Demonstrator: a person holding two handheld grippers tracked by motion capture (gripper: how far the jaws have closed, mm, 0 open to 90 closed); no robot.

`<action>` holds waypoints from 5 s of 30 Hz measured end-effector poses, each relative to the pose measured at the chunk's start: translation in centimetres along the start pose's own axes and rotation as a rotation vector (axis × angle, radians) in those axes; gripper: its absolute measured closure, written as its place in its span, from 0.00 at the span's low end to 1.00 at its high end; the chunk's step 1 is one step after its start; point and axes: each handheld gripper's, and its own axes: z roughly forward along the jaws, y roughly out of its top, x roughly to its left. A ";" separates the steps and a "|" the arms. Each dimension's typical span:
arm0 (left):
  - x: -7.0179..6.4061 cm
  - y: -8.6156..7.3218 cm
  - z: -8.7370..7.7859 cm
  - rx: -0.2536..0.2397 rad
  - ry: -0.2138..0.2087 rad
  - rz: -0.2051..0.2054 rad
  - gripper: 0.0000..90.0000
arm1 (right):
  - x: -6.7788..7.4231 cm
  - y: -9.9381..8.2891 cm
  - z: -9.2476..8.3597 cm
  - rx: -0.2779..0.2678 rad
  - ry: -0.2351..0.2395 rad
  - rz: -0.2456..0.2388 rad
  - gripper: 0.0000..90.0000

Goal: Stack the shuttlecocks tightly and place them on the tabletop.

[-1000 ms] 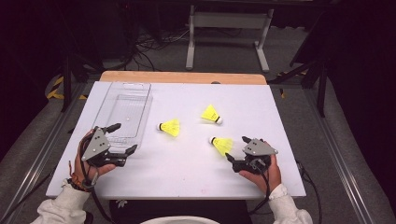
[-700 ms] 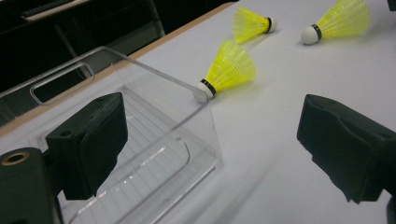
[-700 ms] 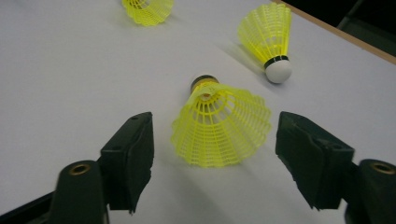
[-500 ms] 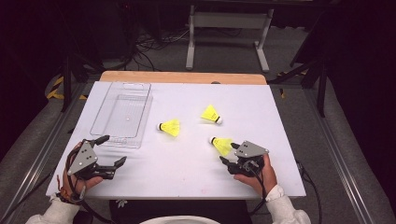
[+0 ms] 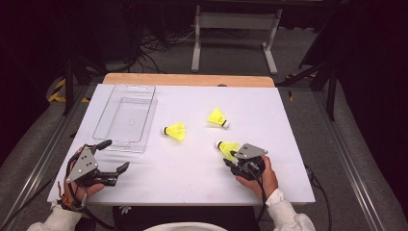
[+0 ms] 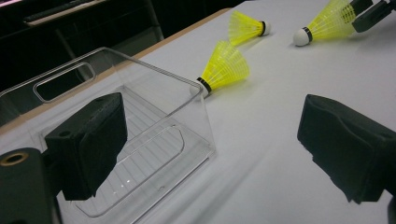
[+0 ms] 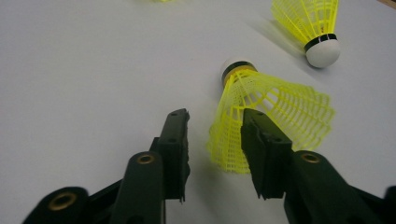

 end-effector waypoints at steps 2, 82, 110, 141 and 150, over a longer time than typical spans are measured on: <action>0.0 0.0 0.0 0.001 -0.002 -0.001 0.10 | 0.0 0.2 0.2 0.002 0.001 0.002 0.78; 0.1 -0.4 0.6 0.021 -0.039 -0.014 0.10 | 0.4 4.8 3.2 -0.123 0.031 -0.072 1.00; 0.2 -0.4 0.6 0.021 -0.042 -0.008 0.09 | 1.1 6.4 6.1 -0.119 0.081 -0.093 1.00; 0.1 -0.4 0.6 0.014 -0.057 -0.005 0.09 | 2.0 8.4 8.5 -0.114 0.120 -0.117 1.00; 0.1 -0.4 0.6 0.011 -0.060 -0.008 0.09 | 2.6 9.0 9.9 -0.086 0.124 -0.136 1.00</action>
